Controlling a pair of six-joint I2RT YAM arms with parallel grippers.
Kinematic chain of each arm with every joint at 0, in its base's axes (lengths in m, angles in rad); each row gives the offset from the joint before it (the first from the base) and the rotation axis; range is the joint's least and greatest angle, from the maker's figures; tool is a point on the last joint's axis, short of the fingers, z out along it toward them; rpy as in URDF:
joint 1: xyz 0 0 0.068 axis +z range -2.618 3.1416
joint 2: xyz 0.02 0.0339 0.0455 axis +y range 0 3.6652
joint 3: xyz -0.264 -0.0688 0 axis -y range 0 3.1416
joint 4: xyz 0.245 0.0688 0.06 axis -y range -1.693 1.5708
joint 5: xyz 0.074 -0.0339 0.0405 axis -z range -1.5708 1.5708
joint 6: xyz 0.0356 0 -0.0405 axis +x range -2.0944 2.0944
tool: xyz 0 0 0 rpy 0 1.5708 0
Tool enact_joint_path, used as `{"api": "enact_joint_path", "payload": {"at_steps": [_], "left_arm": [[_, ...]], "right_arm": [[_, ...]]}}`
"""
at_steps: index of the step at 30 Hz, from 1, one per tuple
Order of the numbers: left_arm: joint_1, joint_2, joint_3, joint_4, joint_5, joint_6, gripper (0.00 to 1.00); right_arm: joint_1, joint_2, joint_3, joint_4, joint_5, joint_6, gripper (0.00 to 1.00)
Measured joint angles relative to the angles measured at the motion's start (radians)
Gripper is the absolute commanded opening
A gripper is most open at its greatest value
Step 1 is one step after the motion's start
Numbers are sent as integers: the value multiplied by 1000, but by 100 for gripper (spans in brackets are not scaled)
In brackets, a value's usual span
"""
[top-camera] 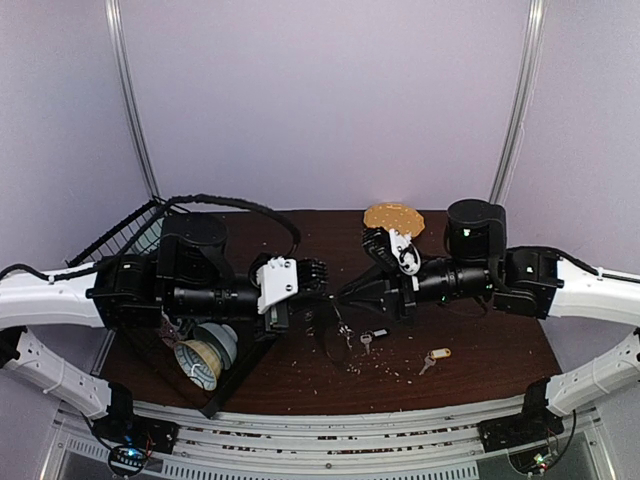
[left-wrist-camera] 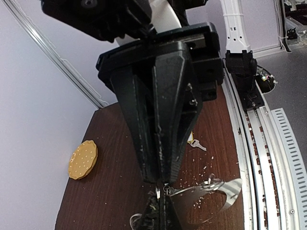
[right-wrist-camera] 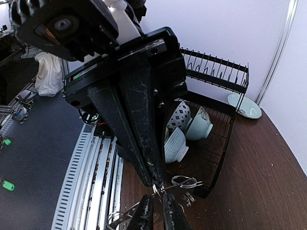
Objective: Put the keys on the keyring
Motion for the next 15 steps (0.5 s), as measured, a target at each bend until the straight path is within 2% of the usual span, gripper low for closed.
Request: {"api": "enact_joint_path", "payload": {"at_steps": [5,8,15], "left_arm": [[0,0,3,-5,5,0,0],[0,0,3,-5,9,0,0],[0,0,3,-5,11,0,0]], "right_arm": [[8,11,3,-1,-5,-13,11],[9,13,6,-1,-4,-16,7],[14,13,7,-6,15,-24,12]]}}
